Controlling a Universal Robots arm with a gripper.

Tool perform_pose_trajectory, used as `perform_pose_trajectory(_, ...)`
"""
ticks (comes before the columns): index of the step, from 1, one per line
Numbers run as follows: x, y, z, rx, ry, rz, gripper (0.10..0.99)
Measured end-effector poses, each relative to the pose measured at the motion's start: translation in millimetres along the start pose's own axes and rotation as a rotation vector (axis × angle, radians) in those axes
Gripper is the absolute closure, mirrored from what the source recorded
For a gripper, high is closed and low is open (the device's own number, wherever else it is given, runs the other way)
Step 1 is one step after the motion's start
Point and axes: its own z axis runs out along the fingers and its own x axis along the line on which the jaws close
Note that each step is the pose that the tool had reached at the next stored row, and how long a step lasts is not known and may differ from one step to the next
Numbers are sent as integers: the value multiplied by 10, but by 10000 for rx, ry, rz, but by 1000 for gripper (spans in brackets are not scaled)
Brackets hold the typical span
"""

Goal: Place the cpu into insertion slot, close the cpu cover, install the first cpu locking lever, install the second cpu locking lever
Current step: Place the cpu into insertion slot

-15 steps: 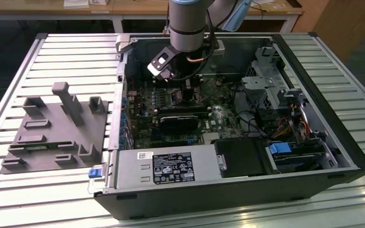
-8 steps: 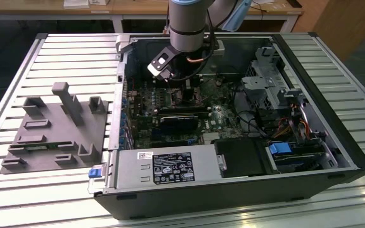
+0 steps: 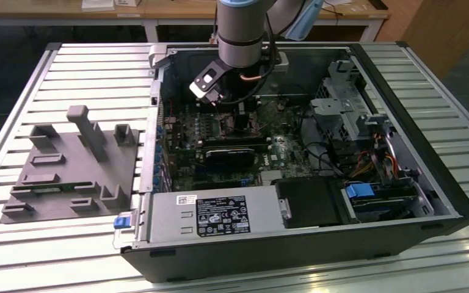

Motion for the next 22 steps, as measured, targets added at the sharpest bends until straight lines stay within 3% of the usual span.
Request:
perform_pose_trajectory(3,0,0,0,0,0,0,537)
perform_pose_trajectory(4,0,0,1,0,0,-1,475)
perform_pose_trajectory(10,0,1,-13,-1,1,0,475)
perform_pose_trajectory(16,-1,5,-123,0,-1,0,475)
perform_pose_trajectory(22,-1,5,-128,-1,1,-1,475)
